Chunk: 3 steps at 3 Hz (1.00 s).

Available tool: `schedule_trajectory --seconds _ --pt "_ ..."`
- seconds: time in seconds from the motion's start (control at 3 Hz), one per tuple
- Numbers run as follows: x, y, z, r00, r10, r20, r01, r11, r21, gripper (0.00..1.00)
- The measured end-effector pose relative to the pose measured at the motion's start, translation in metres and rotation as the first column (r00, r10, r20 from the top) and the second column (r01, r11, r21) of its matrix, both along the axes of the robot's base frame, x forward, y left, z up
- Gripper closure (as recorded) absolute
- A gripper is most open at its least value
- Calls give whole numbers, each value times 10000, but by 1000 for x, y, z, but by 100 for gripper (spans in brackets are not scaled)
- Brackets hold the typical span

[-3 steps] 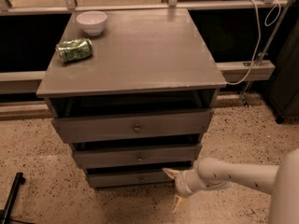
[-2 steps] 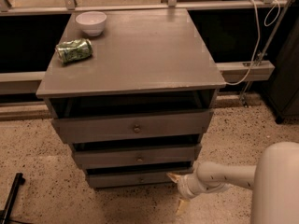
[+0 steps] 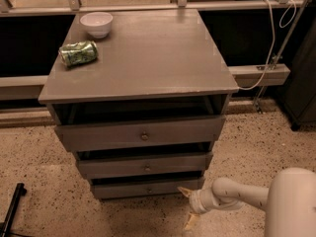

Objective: Open bottom drawer

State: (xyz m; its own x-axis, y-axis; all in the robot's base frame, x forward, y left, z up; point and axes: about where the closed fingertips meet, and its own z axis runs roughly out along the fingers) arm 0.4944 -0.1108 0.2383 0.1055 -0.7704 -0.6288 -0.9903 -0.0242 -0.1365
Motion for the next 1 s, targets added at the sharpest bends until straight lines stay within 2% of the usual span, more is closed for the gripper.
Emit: schedule_trajectory --seconds 0.33,0.67,1.0 --pt "1 2 -1 9996 164 240 -168 9997 164 0" --pt "5 1 -14 9964 241 816 -309 9961 828 0" --pt "18 5 -21 9876 427 1513 -565 9946 876 0"
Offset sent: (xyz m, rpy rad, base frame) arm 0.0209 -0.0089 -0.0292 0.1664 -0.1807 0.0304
